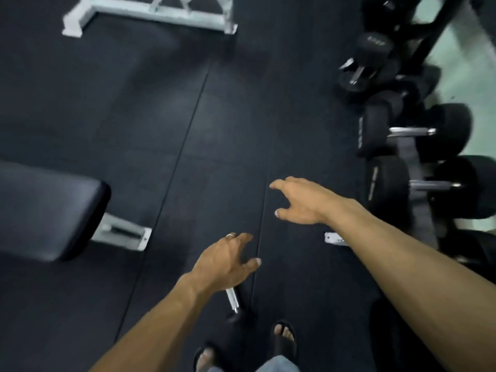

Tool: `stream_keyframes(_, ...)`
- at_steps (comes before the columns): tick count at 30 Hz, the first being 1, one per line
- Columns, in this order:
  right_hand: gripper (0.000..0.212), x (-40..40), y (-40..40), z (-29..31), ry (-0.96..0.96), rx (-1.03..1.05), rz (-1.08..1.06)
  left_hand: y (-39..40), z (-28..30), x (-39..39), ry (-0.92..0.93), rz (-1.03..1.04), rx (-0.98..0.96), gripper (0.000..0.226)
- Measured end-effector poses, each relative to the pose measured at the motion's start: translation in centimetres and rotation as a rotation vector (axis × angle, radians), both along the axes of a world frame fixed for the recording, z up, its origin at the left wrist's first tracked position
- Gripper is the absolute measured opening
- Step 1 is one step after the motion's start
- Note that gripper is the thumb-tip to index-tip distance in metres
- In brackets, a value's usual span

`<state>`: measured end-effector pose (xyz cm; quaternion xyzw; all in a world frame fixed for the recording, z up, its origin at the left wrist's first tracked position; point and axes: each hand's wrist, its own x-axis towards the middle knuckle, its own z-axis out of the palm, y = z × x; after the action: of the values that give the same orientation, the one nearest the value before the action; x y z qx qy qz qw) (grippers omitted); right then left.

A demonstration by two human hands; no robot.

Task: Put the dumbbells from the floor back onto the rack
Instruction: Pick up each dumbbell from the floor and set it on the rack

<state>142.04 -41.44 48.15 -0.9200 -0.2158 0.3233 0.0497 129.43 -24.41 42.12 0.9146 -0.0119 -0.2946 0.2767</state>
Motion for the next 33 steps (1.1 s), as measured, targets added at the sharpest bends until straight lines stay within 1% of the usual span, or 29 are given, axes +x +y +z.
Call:
stream_keyframes(6,0.071,-3.4,5.5,-13.6,0.129,-0.008,0.099,2.7,-13.0,-7.2,0.153,0.200,-0.030,0.063)
stream_keyframes(12,0.067,-6.8,8.0,-29.7,0.178,0.042,0.126,2.6,-28.1,-11.8,0.286,0.574,-0.136,0.059)
stream_keyframes(16,0.068,-8.4,8.3,-40.2,0.185,0.056,0.134,1.2,-38.7,-13.5,0.350,0.690,-0.207,0.059)
stream_keyframes(19,0.068,-9.1,8.1,-46.7,0.214,0.064,0.142,-0.1,-44.9,-14.3,0.358,0.755,-0.241,0.060)
stream_keyframes(22,0.072,-9.4,8.1,-51.3,0.241,0.091,0.142,-1.1,-48.9,-14.6,0.328,0.854,-0.289,0.063)
stream_keyframes(25,0.074,-9.2,8.0,-54.1,0.282,0.132,0.139,-2.0,-51.4,-14.6,0.346,0.938,-0.396,0.070)
stream_keyframes(27,0.073,-9.1,8.1,-55.0,0.335,0.166,0.146,-2.5,-52.5,-14.7,0.356,0.957,-0.437,0.064)
stream_keyframes(29,0.064,-9.0,8.3,-55.6,0.367,0.195,0.163,-2.7,-53.3,-14.7,0.329,0.983,-0.445,0.057)
stream_keyframes(33,0.041,-8.8,8.3,-56.3,0.344,0.245,0.145,-2.8,-53.4,-14.6,0.329,1.022,-0.490,0.063)
